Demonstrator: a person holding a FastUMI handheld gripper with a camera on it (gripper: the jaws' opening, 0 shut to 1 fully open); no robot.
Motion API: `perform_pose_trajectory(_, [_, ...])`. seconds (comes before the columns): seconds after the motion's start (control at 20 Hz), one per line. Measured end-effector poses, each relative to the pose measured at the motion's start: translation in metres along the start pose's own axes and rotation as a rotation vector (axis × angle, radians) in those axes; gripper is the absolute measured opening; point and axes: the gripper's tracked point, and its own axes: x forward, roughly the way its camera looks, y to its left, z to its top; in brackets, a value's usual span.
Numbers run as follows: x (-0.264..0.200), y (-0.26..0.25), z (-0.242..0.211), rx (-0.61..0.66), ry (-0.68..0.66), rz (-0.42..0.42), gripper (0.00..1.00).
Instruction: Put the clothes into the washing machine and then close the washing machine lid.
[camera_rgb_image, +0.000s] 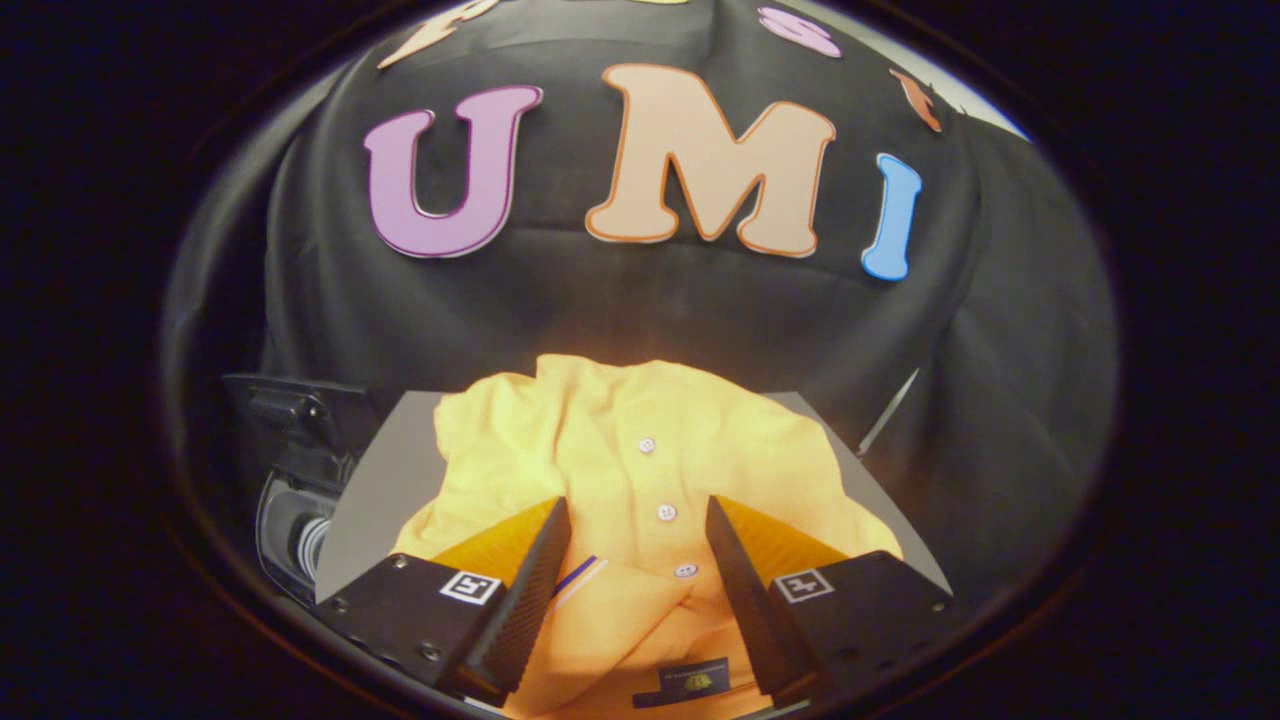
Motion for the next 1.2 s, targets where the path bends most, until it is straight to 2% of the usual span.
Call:
perform_pose_trajectory(0.1, [0.001, -0.002, -0.01, 0.137, 0.055, 0.001, 0.6])
perform_pose_trajectory(0.2, [-0.003, -0.01, -0.008, 0.189, 0.044, -0.008, 0.36])
perform_pose_trajectory(0.3, [-0.006, 0.005, -0.001, 0.22, -0.048, 0.082, 0.11])
perform_pose_trajectory(0.35, [-0.004, 0.006, -0.003, 0.205, -0.051, 0.124, 0.06])
perform_pose_trajectory(0.5, [-0.018, 0.009, 0.023, 0.274, -0.187, 0.2, 0.03])
perform_pose_trajectory(0.85, [-0.076, 0.017, 0.07, 0.239, -0.32, 0.215, 0.01])
perform_pose_trajectory(1.2, [-0.122, 0.105, 0.082, 0.3, -0.322, 0.347, 0.01])
